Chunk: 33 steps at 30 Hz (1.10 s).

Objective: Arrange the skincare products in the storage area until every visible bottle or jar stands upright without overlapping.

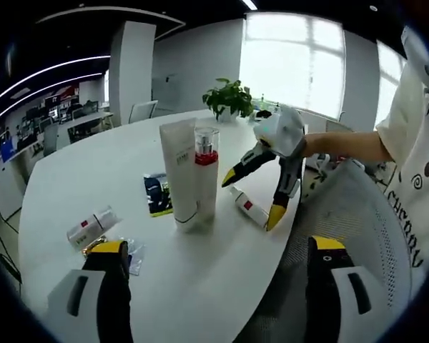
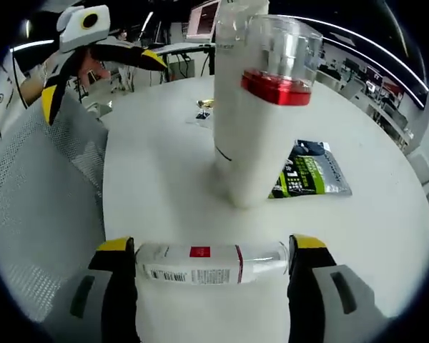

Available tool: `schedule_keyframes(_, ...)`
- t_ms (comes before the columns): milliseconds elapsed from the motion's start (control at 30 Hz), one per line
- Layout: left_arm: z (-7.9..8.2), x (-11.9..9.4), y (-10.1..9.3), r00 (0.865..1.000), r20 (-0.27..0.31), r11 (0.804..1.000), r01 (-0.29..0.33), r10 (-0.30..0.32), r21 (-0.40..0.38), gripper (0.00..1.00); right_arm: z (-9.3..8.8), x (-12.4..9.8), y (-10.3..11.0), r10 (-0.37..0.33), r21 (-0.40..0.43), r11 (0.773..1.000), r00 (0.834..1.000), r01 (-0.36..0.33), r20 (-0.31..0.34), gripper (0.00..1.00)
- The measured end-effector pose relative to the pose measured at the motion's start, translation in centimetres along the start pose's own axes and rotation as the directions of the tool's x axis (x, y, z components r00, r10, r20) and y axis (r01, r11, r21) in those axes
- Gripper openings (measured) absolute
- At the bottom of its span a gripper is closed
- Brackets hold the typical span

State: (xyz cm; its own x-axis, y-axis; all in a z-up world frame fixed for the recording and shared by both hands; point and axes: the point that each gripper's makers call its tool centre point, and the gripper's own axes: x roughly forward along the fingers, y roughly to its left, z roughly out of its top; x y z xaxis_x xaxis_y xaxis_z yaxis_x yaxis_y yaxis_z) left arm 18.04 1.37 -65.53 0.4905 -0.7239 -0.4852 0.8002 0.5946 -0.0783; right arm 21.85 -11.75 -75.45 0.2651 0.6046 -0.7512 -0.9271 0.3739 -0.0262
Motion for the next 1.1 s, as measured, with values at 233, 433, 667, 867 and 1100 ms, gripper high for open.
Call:
schedule_keyframes(233,-0.1,0.0,-0.2,1.000,-0.004,1.000,0.006,-0.006,-0.002,0.98,-0.9,-0.5,0.0,-0.009,0.001,1.000,1.000,0.009,-0.022,0.88)
schedule_keyframes(433,0.3,0.0,-0.4,1.000,0.014,1.000,0.021,-0.021,-0.011,0.98,-2.3,-0.8,-0.5,-0.019,0.019,1.000,0.997,0.020,-0.072,0.87)
schedule_keyframes(667,-0.1,0.4,-0.6,1.000,-0.010,1.000,0.029,-0.029,-0.012,0.98,-2.2,-0.7,-0.4,-0.016,0.023,1.000,0.997,0.018,-0.073,0.87)
schedule_keyframes(867,-0.1,1.0,-0.7,0.999,-0.022,0.999,0.040,-0.040,-0.012,0.97,-1.7,-0.1,0.4,0.007,-0.008,1.000,0.997,-0.008,-0.083,0.87)
schedule_keyframes(1100,-0.7,1.5,-0.5,0.996,-0.050,0.997,0.067,-0.069,-0.045,0.94,-0.9,0.6,2.0,0.038,-0.027,0.999,0.995,-0.040,-0.093,0.87)
